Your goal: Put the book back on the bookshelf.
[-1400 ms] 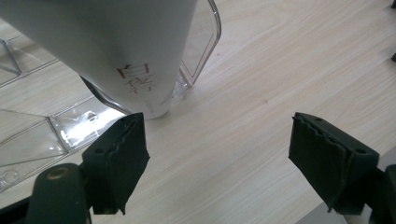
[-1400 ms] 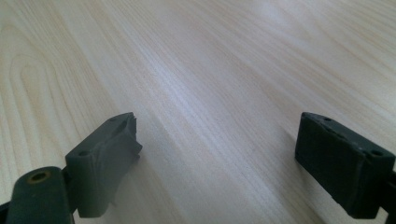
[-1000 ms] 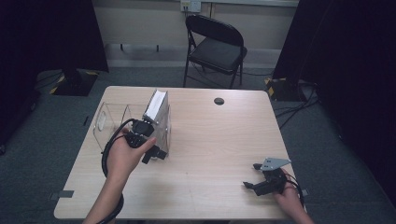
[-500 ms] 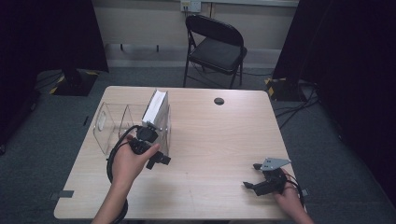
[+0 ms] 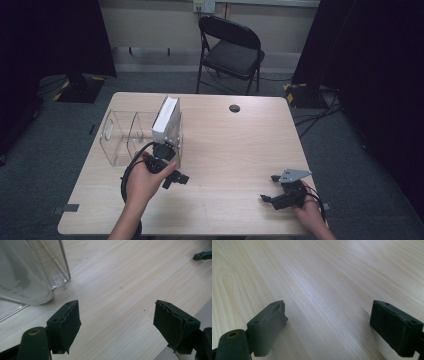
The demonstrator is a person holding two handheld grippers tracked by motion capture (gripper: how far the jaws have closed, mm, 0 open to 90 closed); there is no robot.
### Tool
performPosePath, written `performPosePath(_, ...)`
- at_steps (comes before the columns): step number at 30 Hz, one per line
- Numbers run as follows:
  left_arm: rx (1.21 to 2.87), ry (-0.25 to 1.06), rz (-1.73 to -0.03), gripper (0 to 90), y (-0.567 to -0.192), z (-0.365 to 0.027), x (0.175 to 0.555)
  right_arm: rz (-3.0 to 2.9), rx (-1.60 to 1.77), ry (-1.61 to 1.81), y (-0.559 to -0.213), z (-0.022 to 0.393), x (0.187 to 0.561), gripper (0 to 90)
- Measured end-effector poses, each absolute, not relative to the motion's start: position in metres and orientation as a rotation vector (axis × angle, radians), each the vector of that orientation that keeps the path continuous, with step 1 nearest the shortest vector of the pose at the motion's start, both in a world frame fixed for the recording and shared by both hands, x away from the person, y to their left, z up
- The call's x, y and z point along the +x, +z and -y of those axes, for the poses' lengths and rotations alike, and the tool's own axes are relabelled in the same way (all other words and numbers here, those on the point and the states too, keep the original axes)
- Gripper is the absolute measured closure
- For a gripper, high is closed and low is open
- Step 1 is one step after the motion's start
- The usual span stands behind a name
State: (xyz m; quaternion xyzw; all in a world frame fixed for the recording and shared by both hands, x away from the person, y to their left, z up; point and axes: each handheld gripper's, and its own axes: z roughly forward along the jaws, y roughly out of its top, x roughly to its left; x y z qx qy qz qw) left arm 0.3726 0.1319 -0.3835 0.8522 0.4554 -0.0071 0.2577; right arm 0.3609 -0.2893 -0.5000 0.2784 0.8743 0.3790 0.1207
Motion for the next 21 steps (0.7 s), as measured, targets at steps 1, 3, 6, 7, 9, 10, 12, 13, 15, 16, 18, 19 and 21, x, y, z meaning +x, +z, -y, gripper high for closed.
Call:
performPosePath(1, 2.314, -0.025, -1.230, 20.9, -0.385, -0.130, 0.372, -2.554, 0.813, 1.107, -0.500, 0.289, 0.361, 12.2)
performPosePath(3, 2.311, -0.026, -1.227, 20.9, -0.387, -0.128, 0.371, -2.554, 0.813, 1.107, -0.500, 0.289, 0.361, 12.2)
performPosePath(6, 2.319, -0.048, -1.198, 20.9, -0.395, -0.122, 0.371, -2.554, 0.813, 1.107, -0.500, 0.289, 0.361, 12.2)
performPosePath(7, 2.319, -0.048, -1.198, 20.9, -0.395, -0.122, 0.371, -2.554, 0.813, 1.107, -0.500, 0.289, 0.361, 12.2)
performPosePath(9, 2.323, -0.059, -1.196, 20.9, -0.401, -0.117, 0.370, -2.554, 0.813, 1.107, -0.500, 0.289, 0.361, 12.2)
performPosePath(10, 2.337, -0.056, -1.182, 20.9, -0.403, -0.116, 0.370, -2.553, 0.813, 1.108, -0.500, 0.289, 0.361, 12.2)
performPosePath(12, 2.329, -0.061, -1.180, 21.0, -0.405, -0.114, 0.369, -2.554, 0.813, 1.107, -0.500, 0.289, 0.361, 12.2)
performPosePath(13, 2.338, -0.063, -1.176, 21.0, -0.407, -0.113, 0.369, -2.554, 0.813, 1.107, -0.500, 0.289, 0.361, 12.2)
performPosePath(15, 2.344, -0.071, -1.151, 20.6, -0.413, -0.109, 0.367, -2.554, 0.813, 1.107, -0.500, 0.289, 0.361, 12.2)
performPosePath(16, 2.338, -0.078, -1.149, 20.6, -0.415, -0.107, 0.367, -2.554, 0.813, 1.108, -0.500, 0.289, 0.361, 12.2)
performPosePath(18, 2.329, -0.088, -1.159, 20.6, -0.418, -0.105, 0.366, -2.554, 0.812, 1.107, -0.500, 0.289, 0.361, 12.2)
performPosePath(19, 2.347, -0.095, -1.135, 20.6, -0.422, -0.104, 0.366, -2.554, 0.812, 1.107, -0.500, 0.289, 0.361, 12.2)
performPosePath(21, 2.341, -0.105, -1.137, 20.6, -0.427, -0.101, 0.366, -2.554, 0.813, 1.107, -0.500, 0.289, 0.361, 12.2)
